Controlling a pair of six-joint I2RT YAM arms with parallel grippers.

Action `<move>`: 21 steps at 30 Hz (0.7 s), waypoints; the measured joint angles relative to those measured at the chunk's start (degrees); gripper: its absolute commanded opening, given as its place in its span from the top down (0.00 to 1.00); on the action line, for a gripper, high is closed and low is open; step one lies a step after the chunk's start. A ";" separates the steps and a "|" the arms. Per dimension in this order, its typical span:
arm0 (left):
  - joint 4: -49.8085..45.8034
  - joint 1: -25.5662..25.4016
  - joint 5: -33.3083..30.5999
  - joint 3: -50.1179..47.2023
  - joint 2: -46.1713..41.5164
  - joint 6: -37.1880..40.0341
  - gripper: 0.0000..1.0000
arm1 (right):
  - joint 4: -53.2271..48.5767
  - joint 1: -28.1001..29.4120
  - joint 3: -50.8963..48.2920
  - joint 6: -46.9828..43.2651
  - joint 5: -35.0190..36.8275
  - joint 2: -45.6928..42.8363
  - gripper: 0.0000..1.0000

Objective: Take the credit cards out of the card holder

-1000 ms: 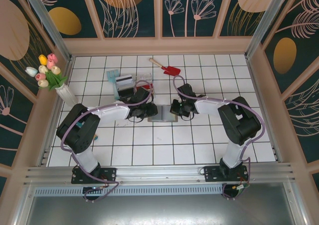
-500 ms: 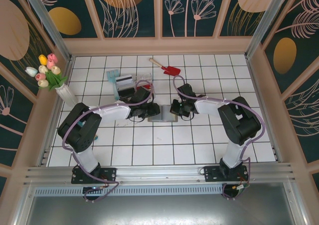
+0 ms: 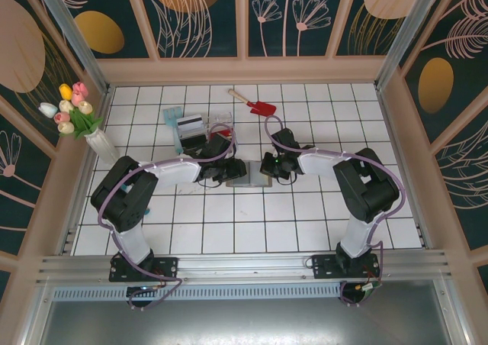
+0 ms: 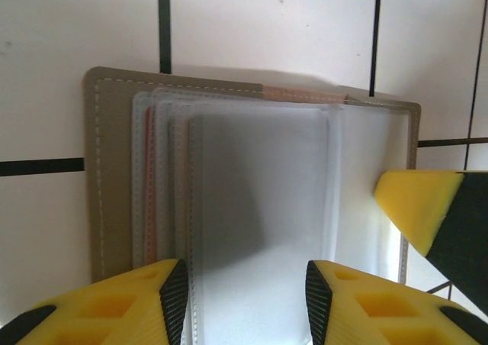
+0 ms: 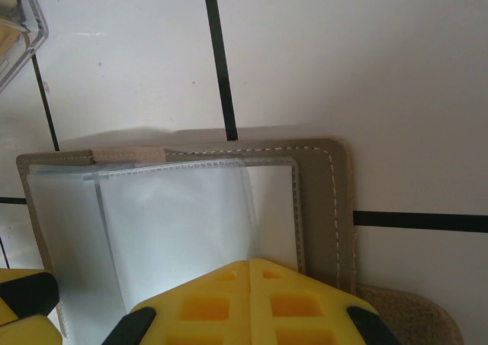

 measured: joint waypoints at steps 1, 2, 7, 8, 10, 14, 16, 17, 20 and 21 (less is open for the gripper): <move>0.39 0.00 0.55 0.00 0.02 -0.02 0.53 | 0.00 0.00 0.00 0.02 0.00 0.00 0.93; 0.74 0.00 1.09 0.00 0.07 0.00 0.53 | 0.00 0.00 0.00 0.00 0.00 0.00 0.93; 1.90 0.00 2.62 0.00 0.70 -0.02 0.52 | 0.00 0.00 0.00 0.02 0.00 0.00 0.92; 1.92 0.00 2.71 0.00 0.70 -0.02 0.52 | 0.00 0.00 0.00 0.02 0.00 0.00 0.93; 1.97 0.00 2.86 0.00 0.72 -0.02 0.51 | 0.00 0.00 0.00 0.02 0.00 0.00 0.93; 3.15 0.00 4.59 -0.02 0.79 -0.20 0.52 | 0.00 0.00 0.00 0.00 0.00 0.00 0.93; 4.52 0.00 5.99 0.00 1.05 -0.42 0.51 | 0.00 0.00 0.00 0.00 0.00 0.00 0.93; 5.25 0.00 6.67 0.00 1.29 -0.50 0.51 | 0.00 0.00 0.00 0.02 0.00 0.00 0.93; 6.91 0.00 8.63 -0.02 2.12 -0.94 0.52 | 0.00 0.00 0.02 0.02 -0.02 0.00 0.93; 7.37 0.00 9.05 -0.02 2.36 -1.09 0.52 | 0.00 0.00 0.02 0.02 -0.02 -0.02 0.93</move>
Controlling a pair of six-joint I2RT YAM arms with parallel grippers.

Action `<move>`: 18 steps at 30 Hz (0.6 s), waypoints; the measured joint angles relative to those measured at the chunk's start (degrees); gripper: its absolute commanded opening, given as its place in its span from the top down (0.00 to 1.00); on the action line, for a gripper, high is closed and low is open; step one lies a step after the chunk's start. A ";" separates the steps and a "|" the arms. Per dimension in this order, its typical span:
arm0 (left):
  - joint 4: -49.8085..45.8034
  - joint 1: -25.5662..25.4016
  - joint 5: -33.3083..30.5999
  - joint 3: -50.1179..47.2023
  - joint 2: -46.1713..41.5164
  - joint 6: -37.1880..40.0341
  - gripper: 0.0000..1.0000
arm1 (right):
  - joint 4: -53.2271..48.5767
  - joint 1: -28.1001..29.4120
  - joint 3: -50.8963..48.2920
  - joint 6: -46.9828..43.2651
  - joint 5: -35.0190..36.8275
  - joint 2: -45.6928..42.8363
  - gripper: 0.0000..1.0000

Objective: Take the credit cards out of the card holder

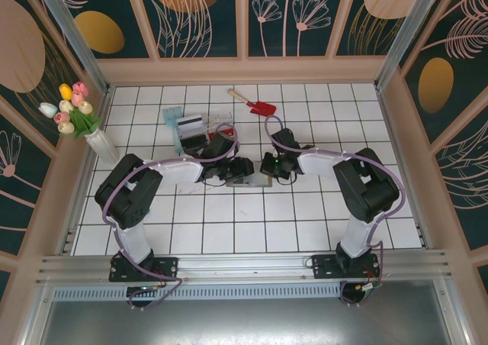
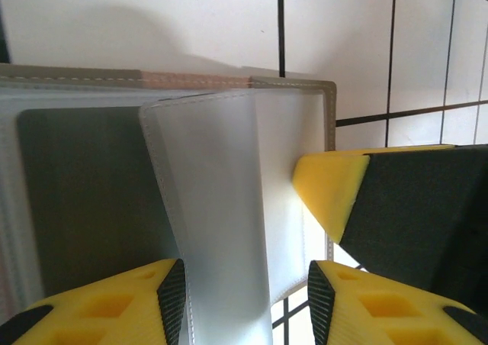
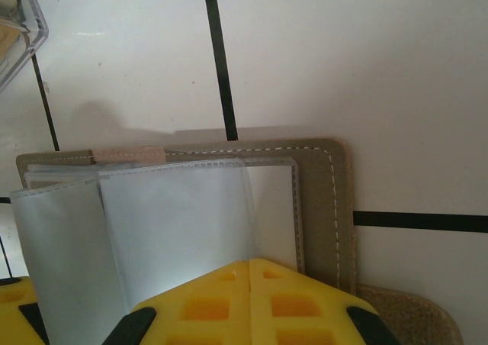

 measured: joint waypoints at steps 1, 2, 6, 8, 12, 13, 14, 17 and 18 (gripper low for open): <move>0.61 0.00 0.55 0.02 0.28 -0.04 0.52 | 0.00 0.00 0.00 0.00 0.00 -0.04 0.93; 1.18 0.00 1.05 0.02 0.52 -0.22 0.52 | 0.00 -0.02 0.00 0.02 0.00 -0.15 0.93; 4.11 -0.17 3.08 0.02 1.44 -0.92 0.52 | 0.00 -0.02 -0.57 0.24 -0.02 -2.58 0.93; 5.68 -0.55 4.07 0.07 1.97 -1.33 0.53 | 0.09 -0.46 -1.49 0.52 -0.04 -5.60 0.92; 7.65 -1.92 5.57 2.05 4.37 -1.92 0.53 | 0.90 -2.64 -2.93 1.14 0.94 -11.93 0.90; 7.87 -2.19 5.60 2.89 5.18 -1.97 0.54 | 1.07 -3.19 -3.30 1.57 1.36 -13.29 0.90; 8.04 -2.43 5.62 3.58 5.88 -1.97 0.54 | 1.18 -3.61 -3.65 1.84 1.75 -14.25 0.90; 8.17 -2.84 5.57 5.01 7.41 -1.97 0.54 | 1.11 -4.52 -5.09 2.43 2.89 -16.83 0.89; 8.15 -2.86 5.57 5.35 7.80 -1.97 0.54 | 1.11 -4.68 -5.62 2.58 3.10 -17.42 0.89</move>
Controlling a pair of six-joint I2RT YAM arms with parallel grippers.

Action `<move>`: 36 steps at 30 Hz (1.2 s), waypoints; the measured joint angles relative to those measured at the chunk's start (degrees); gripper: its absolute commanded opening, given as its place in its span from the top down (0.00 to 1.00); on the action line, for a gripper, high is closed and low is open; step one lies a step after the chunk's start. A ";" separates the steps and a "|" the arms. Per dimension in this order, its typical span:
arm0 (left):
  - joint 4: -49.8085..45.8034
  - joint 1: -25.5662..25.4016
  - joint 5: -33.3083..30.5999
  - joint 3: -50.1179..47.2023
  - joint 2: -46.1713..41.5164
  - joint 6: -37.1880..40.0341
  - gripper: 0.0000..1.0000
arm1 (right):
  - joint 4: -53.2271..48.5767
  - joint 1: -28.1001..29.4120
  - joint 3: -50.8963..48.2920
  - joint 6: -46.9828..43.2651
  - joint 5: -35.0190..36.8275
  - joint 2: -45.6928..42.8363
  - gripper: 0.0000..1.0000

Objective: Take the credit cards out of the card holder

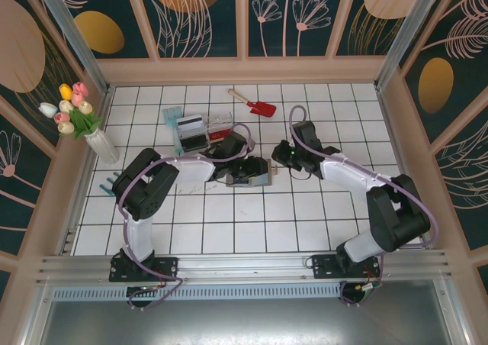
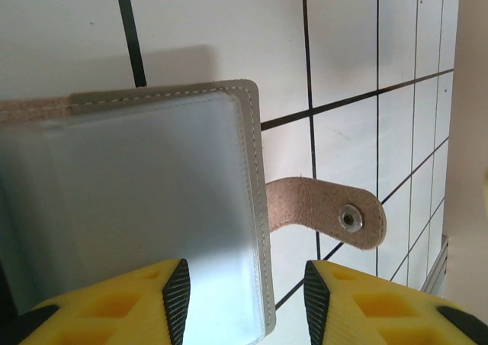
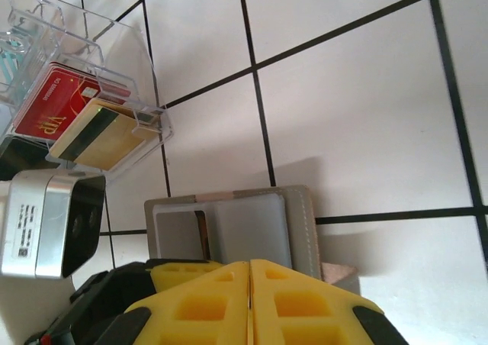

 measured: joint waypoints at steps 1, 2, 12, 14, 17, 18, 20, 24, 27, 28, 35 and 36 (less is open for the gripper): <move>0.00 -0.02 -0.02 0.28 0.39 0.00 0.54 | -0.02 -0.15 -0.33 0.07 0.11 -0.33 0.89; -0.04 -0.15 -0.07 0.63 0.81 0.00 0.55 | -0.04 -0.26 -0.63 0.39 0.46 -0.57 0.89; -2.45 -0.22 -2.73 1.73 2.25 0.20 0.78 | -0.07 -0.55 -0.81 1.07 0.76 -0.63 0.95; -3.37 -0.22 -3.54 1.68 1.62 0.24 0.82 | -0.09 -0.55 -0.81 1.05 0.74 -0.63 0.95; -4.94 -0.22 -4.94 1.38 -0.48 0.44 0.85 | -0.24 -0.22 -0.50 0.96 0.61 -0.31 0.95; -5.22 -0.22 -5.33 1.29 -1.29 0.52 0.85 | -0.33 0.00 -0.09 0.87 0.52 0.04 0.95; -5.35 -0.22 -6.05 1.16 -2.62 0.72 0.86 | -0.46 0.87 1.25 0.70 0.46 1.33 0.96; -4.63 -0.13 -5.90 0.20 -4.11 0.74 0.89 | -0.90 3.63 4.68 -0.22 0.33 4.76 0.97; -4.59 0.09 -5.84 -1.01 -4.20 0.72 0.89 | -1.31 5.49 6.86 -0.48 0.35 6.97 0.97; -4.42 0.28 -5.88 -1.90 -4.42 0.70 0.89 | -1.31 5.95 7.39 -0.48 0.33 7.61 0.97; -3.61 4.33 -6.08 -11.02 -11.54 -1.29 0.74 | -1.70 7.13 10.08 -1.73 -1.81 11.54 0.80; -3.39 5.09 -6.10 -12.37 -12.81 -1.79 0.73 | -1.68 7.50 10.64 -2.21 -2.60 12.57 0.79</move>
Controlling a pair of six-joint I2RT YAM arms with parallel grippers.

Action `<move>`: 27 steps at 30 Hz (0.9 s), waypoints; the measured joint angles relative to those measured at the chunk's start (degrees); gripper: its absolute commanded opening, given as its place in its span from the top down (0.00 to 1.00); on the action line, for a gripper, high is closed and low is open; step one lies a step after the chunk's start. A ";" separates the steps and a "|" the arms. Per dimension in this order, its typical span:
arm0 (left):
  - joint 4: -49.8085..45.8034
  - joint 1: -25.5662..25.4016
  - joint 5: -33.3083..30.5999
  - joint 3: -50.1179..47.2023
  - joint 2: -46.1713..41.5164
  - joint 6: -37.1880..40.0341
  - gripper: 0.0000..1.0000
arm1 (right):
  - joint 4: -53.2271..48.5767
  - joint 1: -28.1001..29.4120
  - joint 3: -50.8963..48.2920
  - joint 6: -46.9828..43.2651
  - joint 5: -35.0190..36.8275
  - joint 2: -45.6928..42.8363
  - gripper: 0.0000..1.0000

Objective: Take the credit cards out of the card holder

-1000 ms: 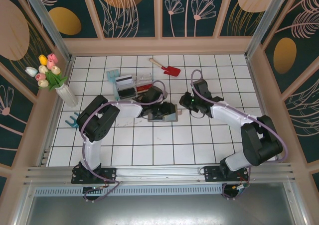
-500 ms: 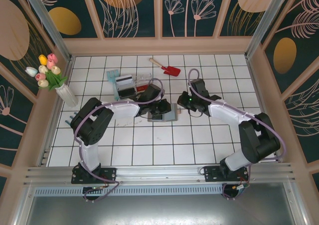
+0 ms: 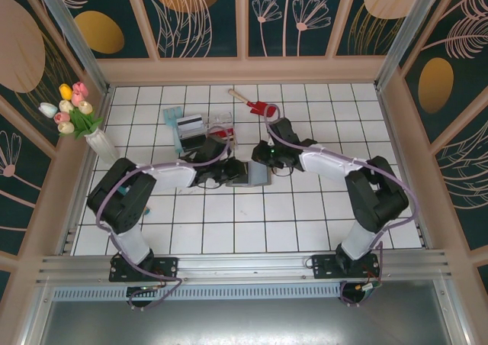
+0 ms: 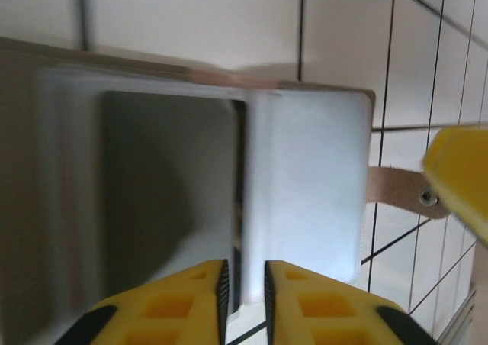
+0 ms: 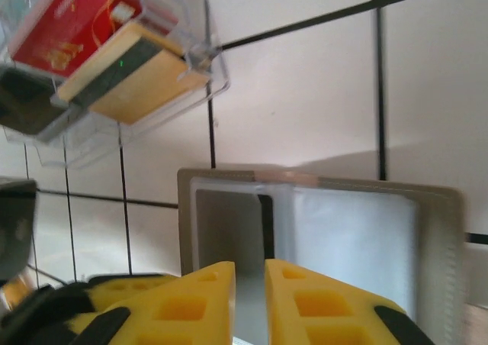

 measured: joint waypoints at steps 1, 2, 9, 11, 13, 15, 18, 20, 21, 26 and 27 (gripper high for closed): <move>0.15 0.63 -0.02 -0.92 -0.83 -0.50 0.73 | 0.09 0.35 0.33 -0.42 -0.94 0.96 0.79; 0.31 1.20 -0.04 -1.73 -1.51 -1.01 0.73 | 0.31 0.63 0.39 -0.66 -1.81 1.86 0.79; 0.85 2.10 -0.35 -3.93 -2.10 -3.13 0.78 | 1.81 1.11 -0.07 -0.98 -7.23 6.54 0.85; 0.85 2.16 -0.50 -3.85 -2.10 -3.15 0.79 | 2.91 0.96 -0.55 -0.79 -8.46 6.62 0.86; 0.74 2.23 -0.94 -3.54 -1.81 -3.10 0.80 | 3.69 0.79 -0.87 -0.76 -9.31 6.73 0.86; 0.42 2.23 -1.62 -2.49 -0.90 -2.99 0.81 | 4.63 0.52 -1.40 -0.76 -10.01 6.86 0.86; -0.09 2.23 -2.19 -1.16 0.02 -2.62 0.81 | 5.20 0.02 -2.25 -0.74 -10.23 6.86 0.86; -0.55 2.27 -2.67 -0.31 0.48 -2.45 0.81 | 5.18 -0.33 -2.69 -0.74 -10.21 6.86 0.86; -0.92 2.27 -3.02 0.13 0.70 -2.29 0.81 | 5.18 -0.50 -2.82 -0.74 -10.21 6.86 0.86; -2.56 2.27 -4.37 1.75 1.07 -1.31 0.82 | 5.64 -0.70 -3.17 -0.74 -10.21 6.91 0.86; -2.86 2.27 -4.61 2.10 1.16 -1.14 0.82 | 5.75 -0.70 -3.26 -0.74 -10.21 6.93 0.86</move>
